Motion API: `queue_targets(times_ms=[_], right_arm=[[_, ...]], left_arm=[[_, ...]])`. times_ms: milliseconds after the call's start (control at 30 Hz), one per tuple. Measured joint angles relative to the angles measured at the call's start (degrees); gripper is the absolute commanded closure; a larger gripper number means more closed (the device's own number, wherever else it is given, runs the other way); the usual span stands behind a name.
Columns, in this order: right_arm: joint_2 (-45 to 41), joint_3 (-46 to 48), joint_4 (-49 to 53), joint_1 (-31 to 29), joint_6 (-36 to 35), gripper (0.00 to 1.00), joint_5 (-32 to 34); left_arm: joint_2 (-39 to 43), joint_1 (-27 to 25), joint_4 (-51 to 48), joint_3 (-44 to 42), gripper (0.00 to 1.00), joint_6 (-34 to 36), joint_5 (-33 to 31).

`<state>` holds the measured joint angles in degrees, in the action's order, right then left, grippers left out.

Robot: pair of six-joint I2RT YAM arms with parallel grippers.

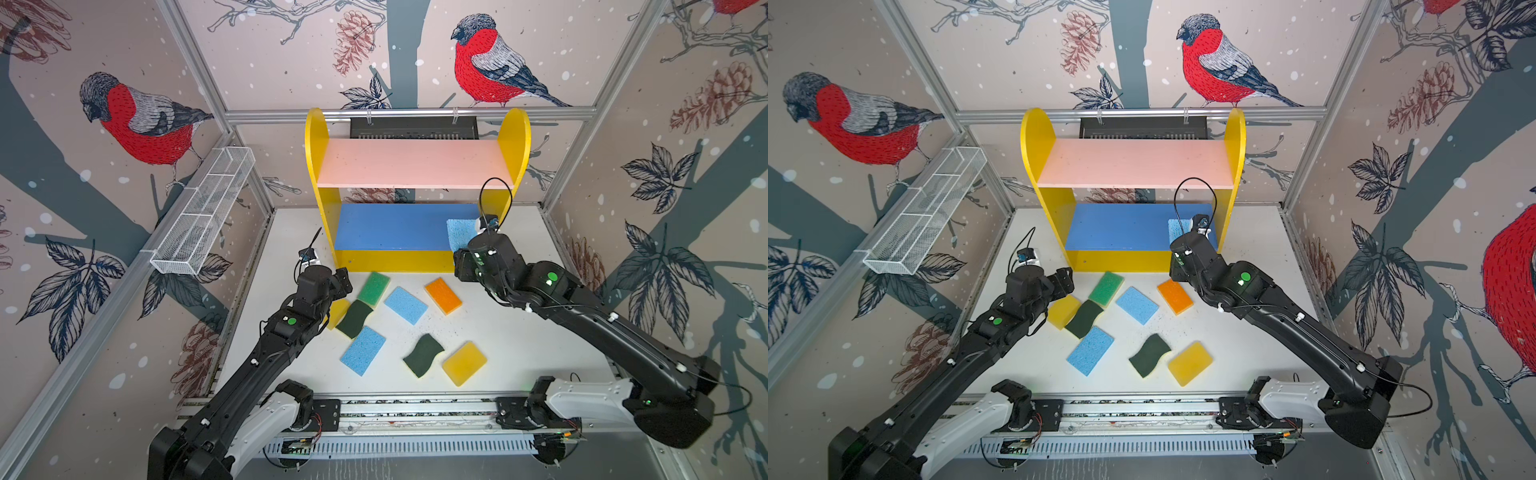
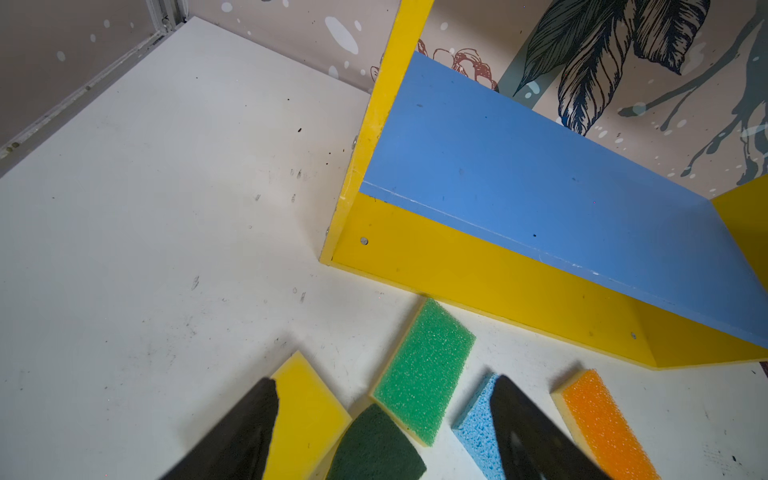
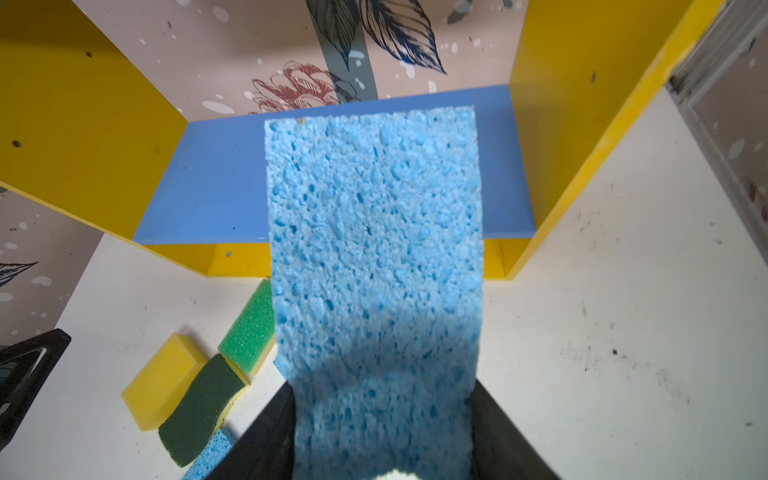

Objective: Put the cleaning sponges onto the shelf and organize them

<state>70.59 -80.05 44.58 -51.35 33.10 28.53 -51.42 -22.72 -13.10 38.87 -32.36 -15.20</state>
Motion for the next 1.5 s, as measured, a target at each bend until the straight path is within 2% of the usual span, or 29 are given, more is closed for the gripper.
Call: queue_targets(times_ms=[433, 633, 1133, 1500], right_arm=[[5.0, -14.6, -2.9, 0.2, -12.9, 0.35, 5.4], [7.9, -18.8, -5.5, 3.4, -18.4, 0.35, 6.4], [16.9, -29.4, -11.5, 13.9, -27.0, 0.35, 0.9], [22.8, -34.0, -13.0, 18.9, -27.3, 0.35, -2.3]], left_arm=[[-2.0, 0.0, 0.0, 4.1, 0.19, 2.5, -1.6], [-2.7, 0.0, 0.2, 6.2, 0.18, 3.9, -2.8], [-5.5, 0.0, 0.9, 7.2, 0.18, 5.4, -4.5], [-6.3, 0.1, 2.3, 7.3, 0.17, 5.4, -4.6]])
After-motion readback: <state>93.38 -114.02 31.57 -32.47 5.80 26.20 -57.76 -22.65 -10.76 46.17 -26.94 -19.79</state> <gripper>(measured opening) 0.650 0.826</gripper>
